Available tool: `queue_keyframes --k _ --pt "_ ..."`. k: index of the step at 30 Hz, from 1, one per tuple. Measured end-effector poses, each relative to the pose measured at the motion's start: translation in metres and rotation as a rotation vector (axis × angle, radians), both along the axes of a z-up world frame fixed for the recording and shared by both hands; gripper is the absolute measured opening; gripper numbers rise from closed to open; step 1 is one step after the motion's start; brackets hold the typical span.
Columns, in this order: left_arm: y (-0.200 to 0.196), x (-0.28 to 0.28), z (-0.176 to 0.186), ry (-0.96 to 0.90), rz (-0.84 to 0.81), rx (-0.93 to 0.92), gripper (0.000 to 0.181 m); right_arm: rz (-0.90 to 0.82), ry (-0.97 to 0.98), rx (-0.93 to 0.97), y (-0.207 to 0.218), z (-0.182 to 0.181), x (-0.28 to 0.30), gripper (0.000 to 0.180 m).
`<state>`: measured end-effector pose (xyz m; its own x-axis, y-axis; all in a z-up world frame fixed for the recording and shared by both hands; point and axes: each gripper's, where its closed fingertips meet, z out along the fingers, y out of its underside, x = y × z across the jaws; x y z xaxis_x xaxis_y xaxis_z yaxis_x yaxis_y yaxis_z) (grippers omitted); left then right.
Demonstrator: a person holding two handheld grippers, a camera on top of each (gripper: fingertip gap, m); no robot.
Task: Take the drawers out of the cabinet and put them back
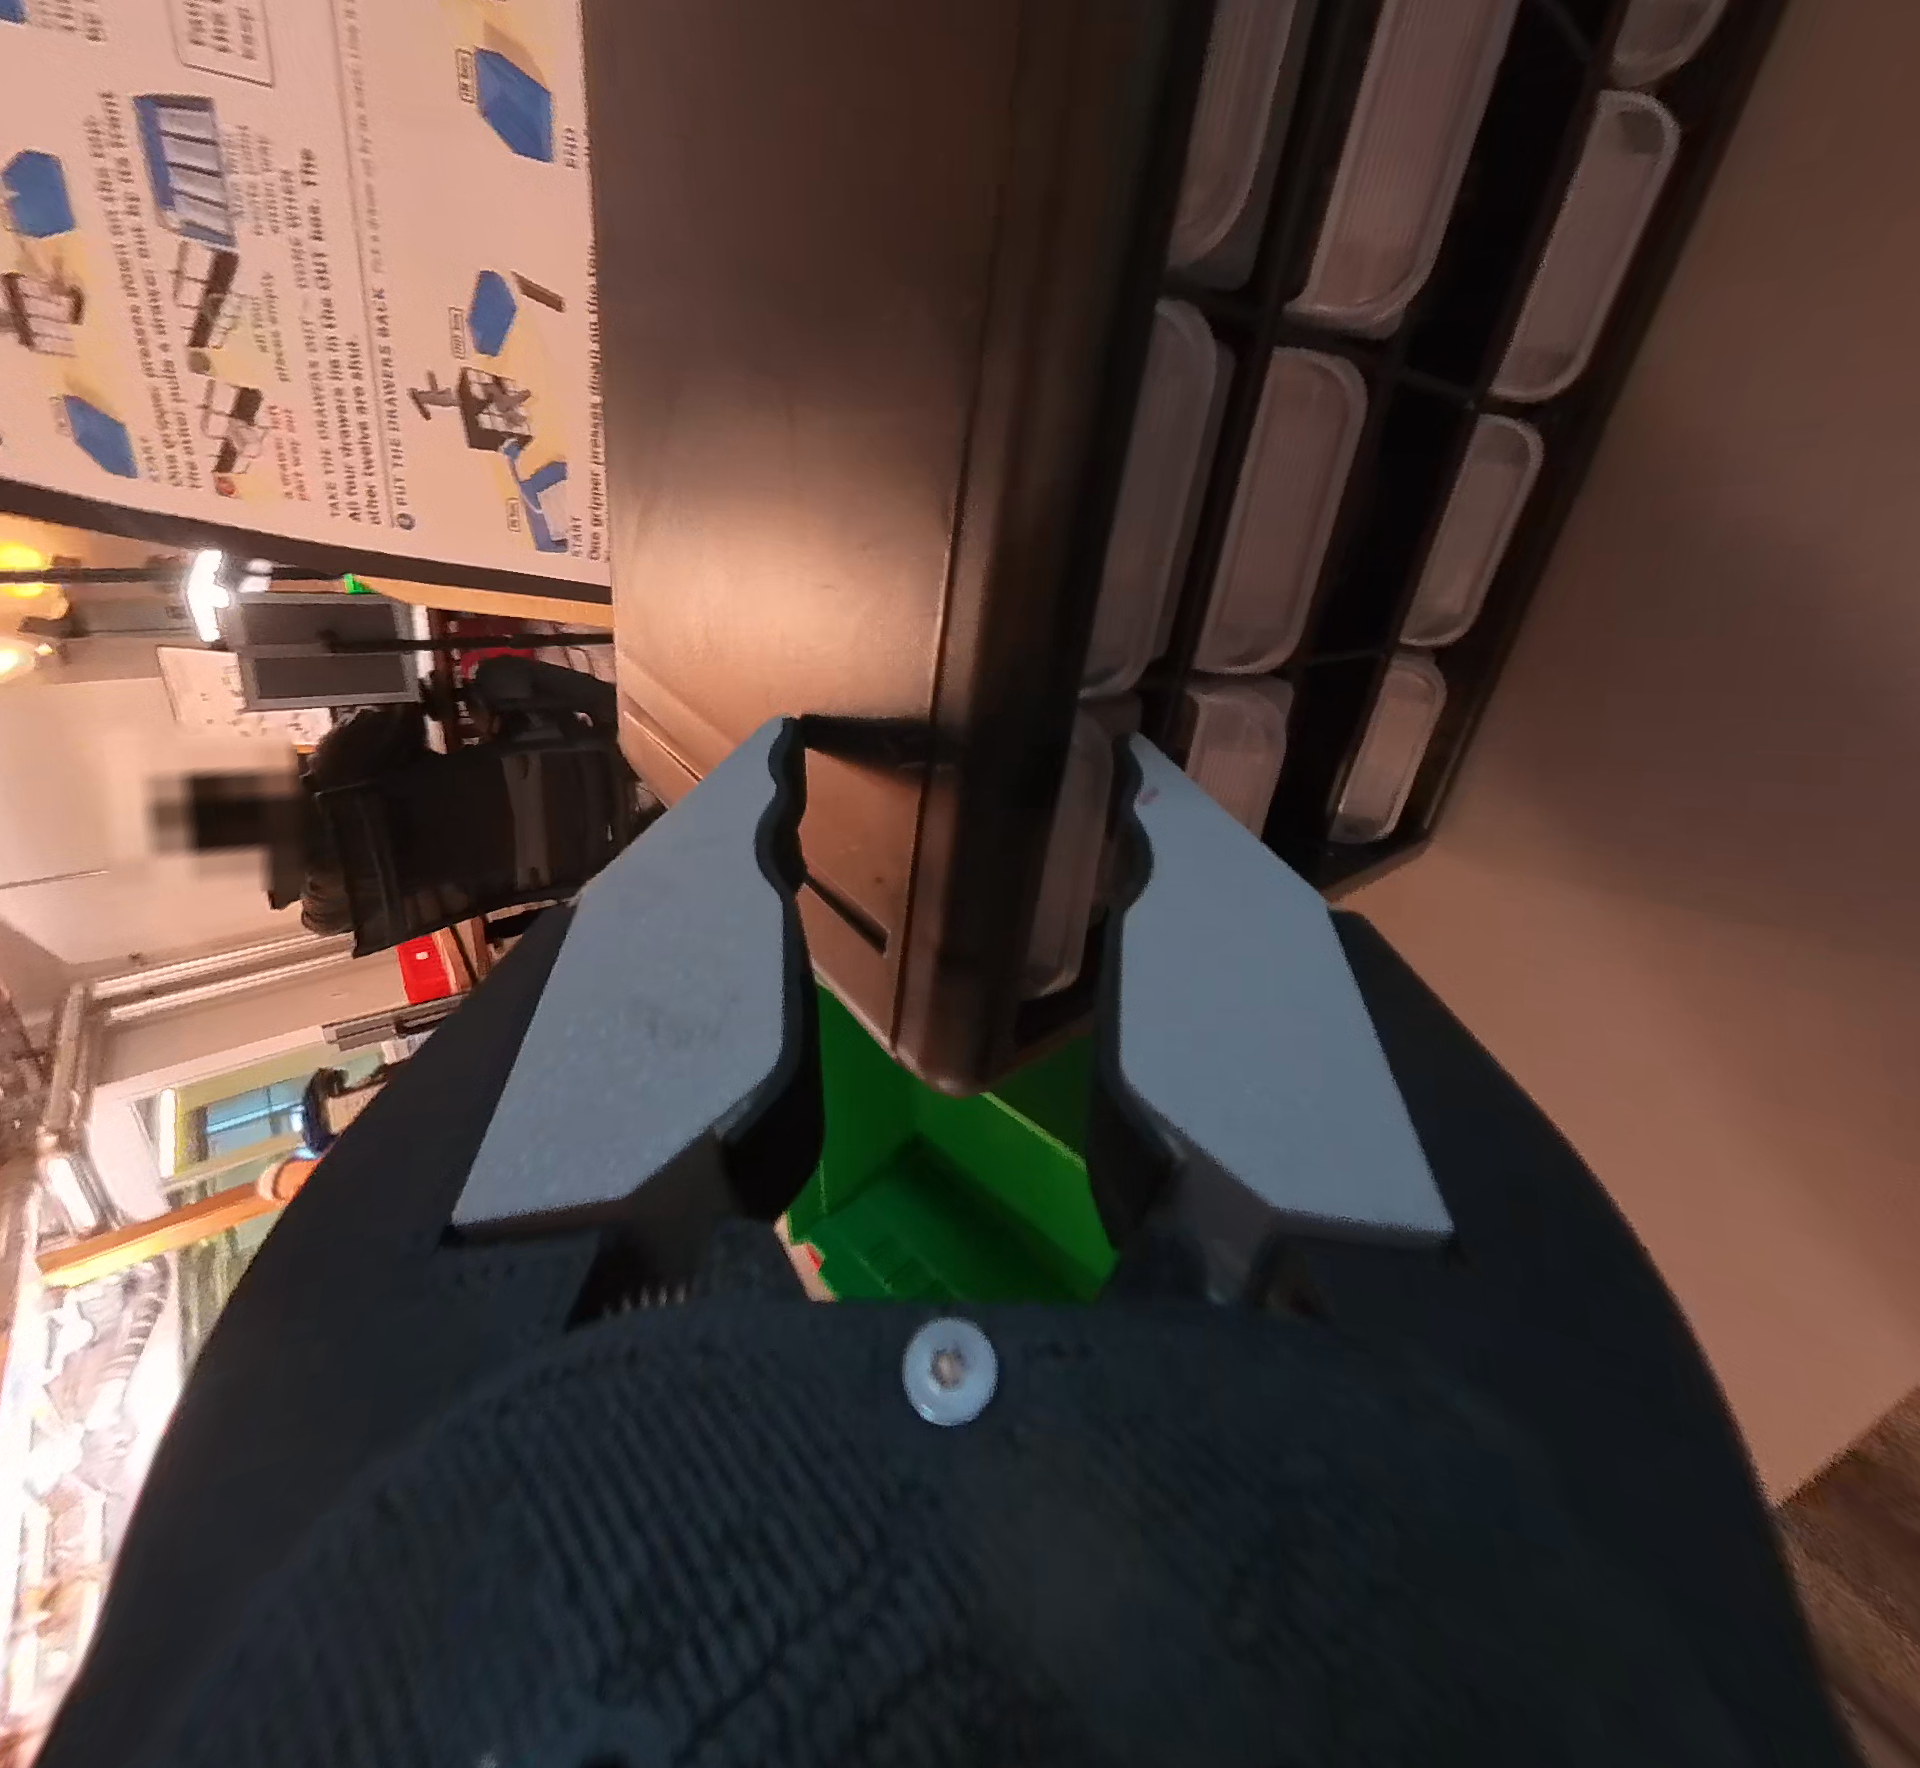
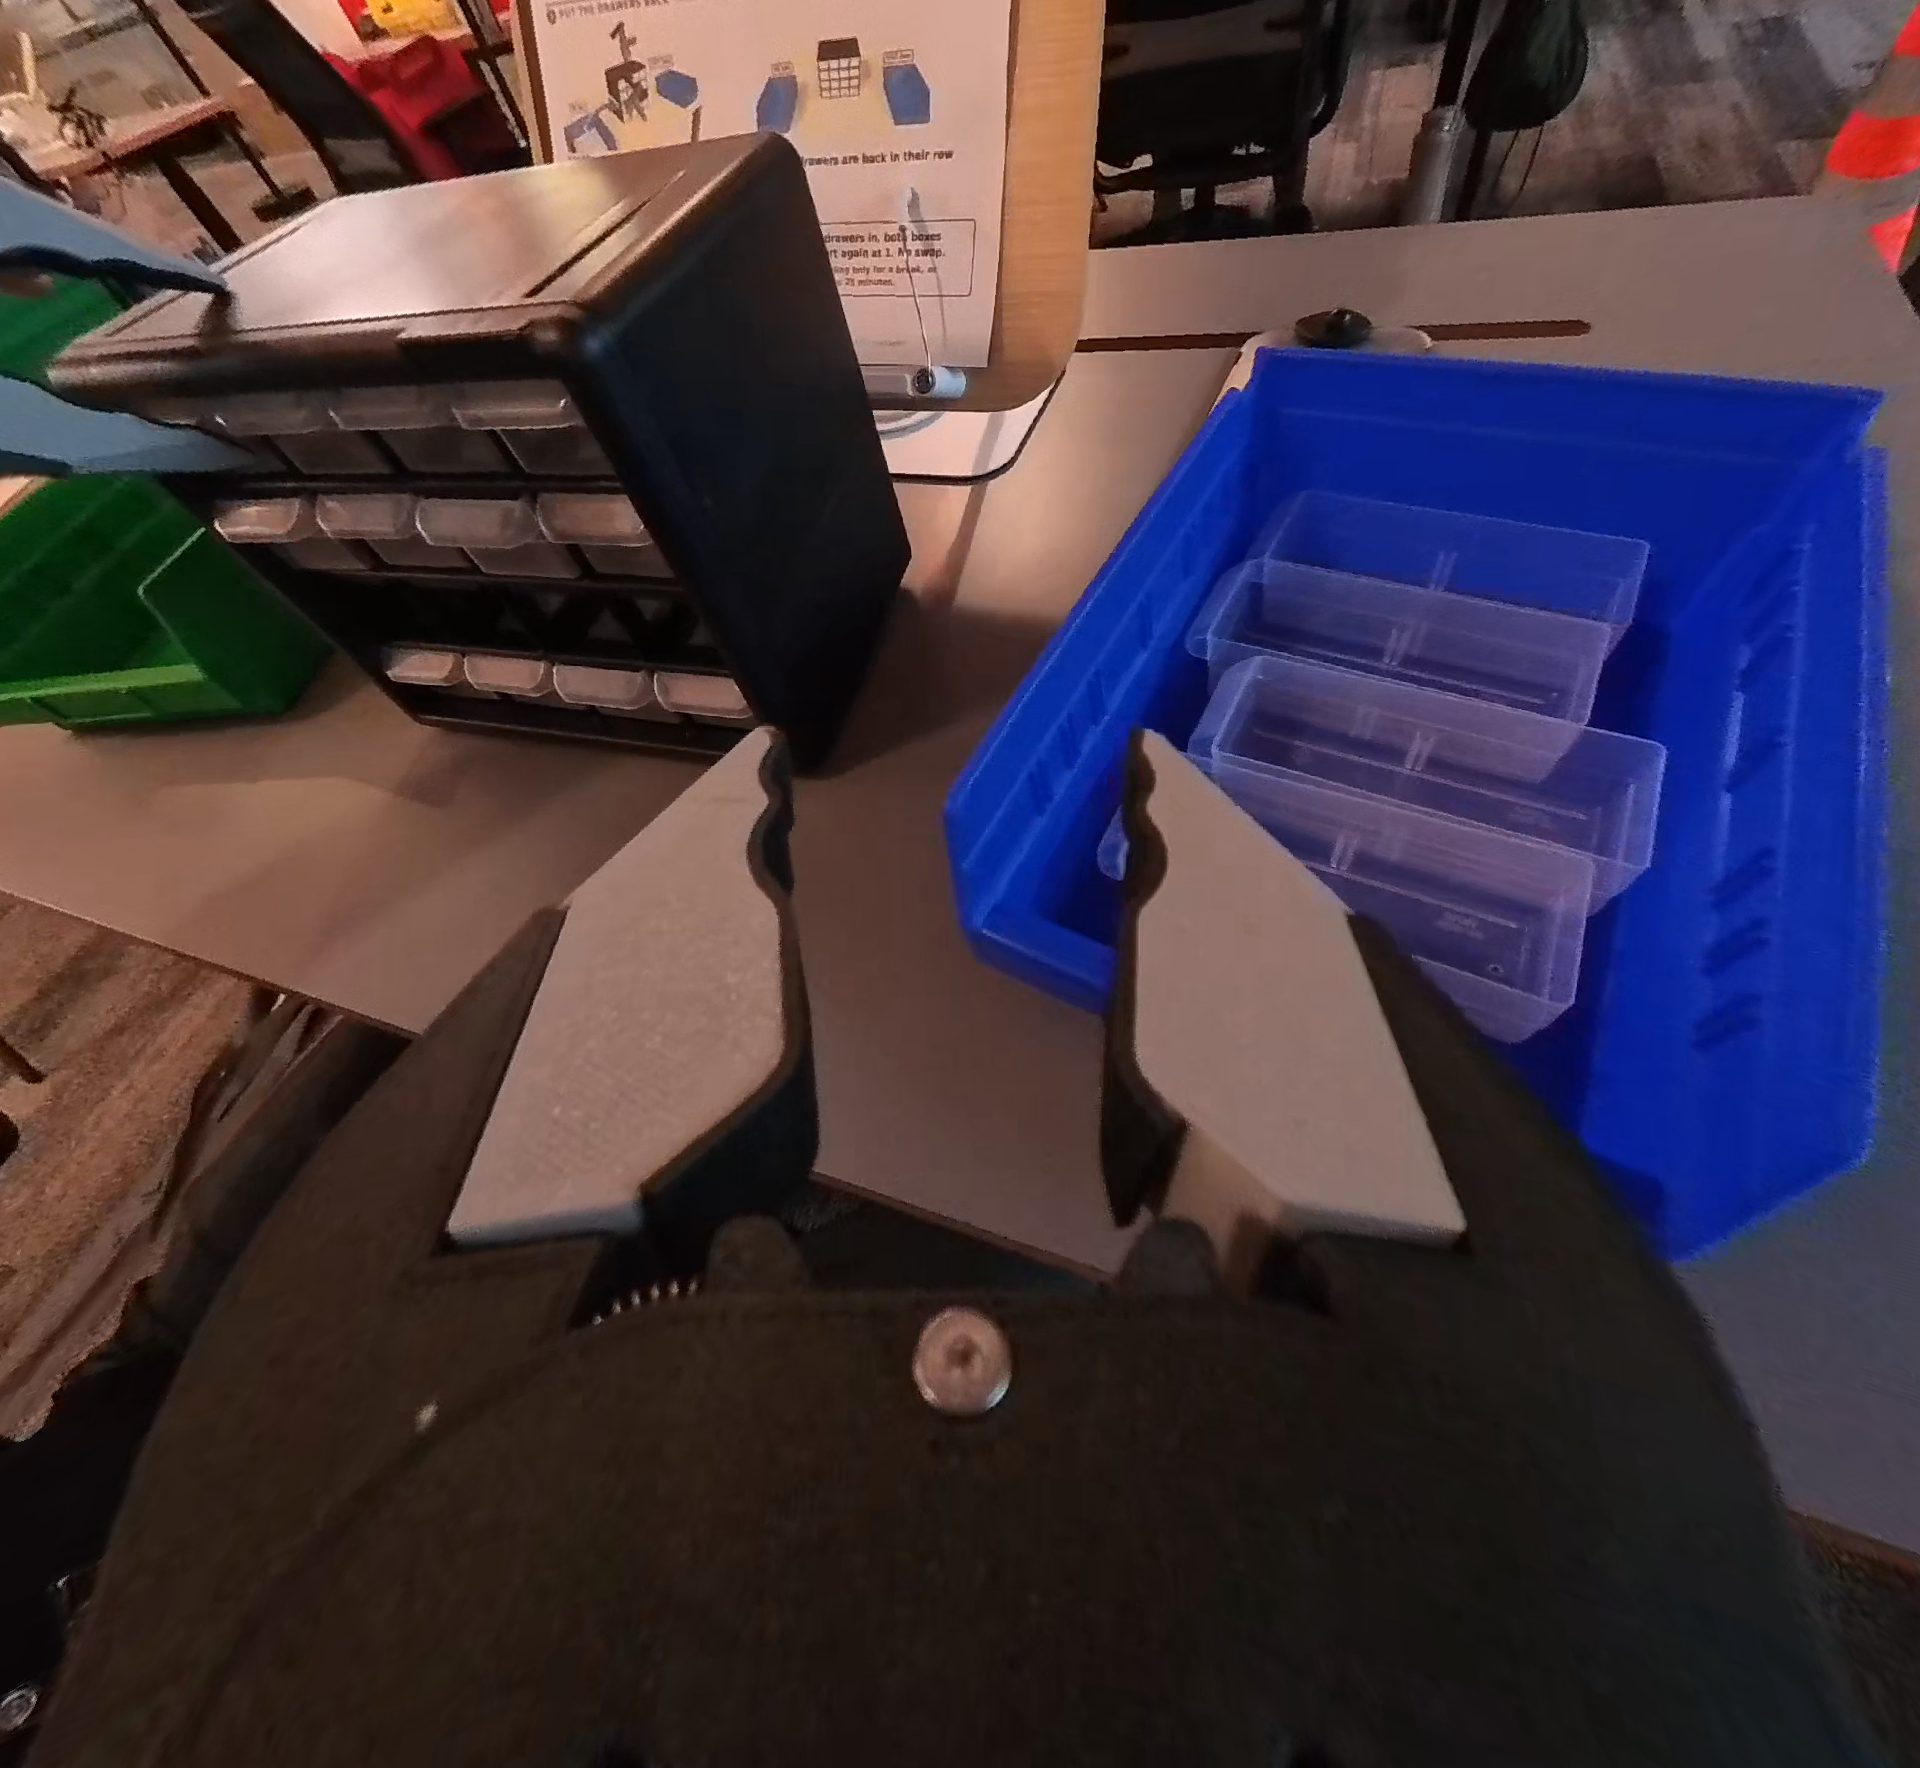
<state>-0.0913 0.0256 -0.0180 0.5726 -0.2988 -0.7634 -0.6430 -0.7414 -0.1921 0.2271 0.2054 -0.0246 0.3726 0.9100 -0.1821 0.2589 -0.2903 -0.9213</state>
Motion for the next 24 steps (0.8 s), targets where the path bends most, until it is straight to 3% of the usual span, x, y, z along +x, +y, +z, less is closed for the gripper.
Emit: queue_keyframes --k 4,7,10,14,20,23,24 --pt "-0.013 0.019 0.005 -0.234 0.035 0.259 0.057 -0.014 -0.066 0.039 0.005 -0.008 0.001 0.07" --pt "-0.057 0.029 0.01 -0.368 0.007 0.5 0.061 -0.046 -0.122 0.055 0.011 -0.014 0.008 0.074" --pt "-0.106 0.006 -0.003 -0.447 0.108 0.682 0.062 -0.042 -0.11 0.044 0.011 -0.01 0.008 0.084" --pt "-0.145 -0.035 -0.042 -0.47 0.29 0.737 0.075 -0.007 -0.087 0.1 0.007 -0.011 -0.014 0.079" --pt "-0.148 -0.07 -0.086 -0.572 0.456 0.836 0.087 -0.008 -0.215 -0.083 0.007 -0.072 -0.056 0.076" --pt "-0.144 -0.091 -0.103 -0.539 0.522 0.832 0.087 -0.077 -0.282 -0.069 0.023 -0.101 -0.073 0.091" --pt "-0.142 -0.095 -0.109 -0.543 0.538 0.823 0.087 -0.071 -0.302 -0.065 0.024 -0.109 -0.079 0.088"
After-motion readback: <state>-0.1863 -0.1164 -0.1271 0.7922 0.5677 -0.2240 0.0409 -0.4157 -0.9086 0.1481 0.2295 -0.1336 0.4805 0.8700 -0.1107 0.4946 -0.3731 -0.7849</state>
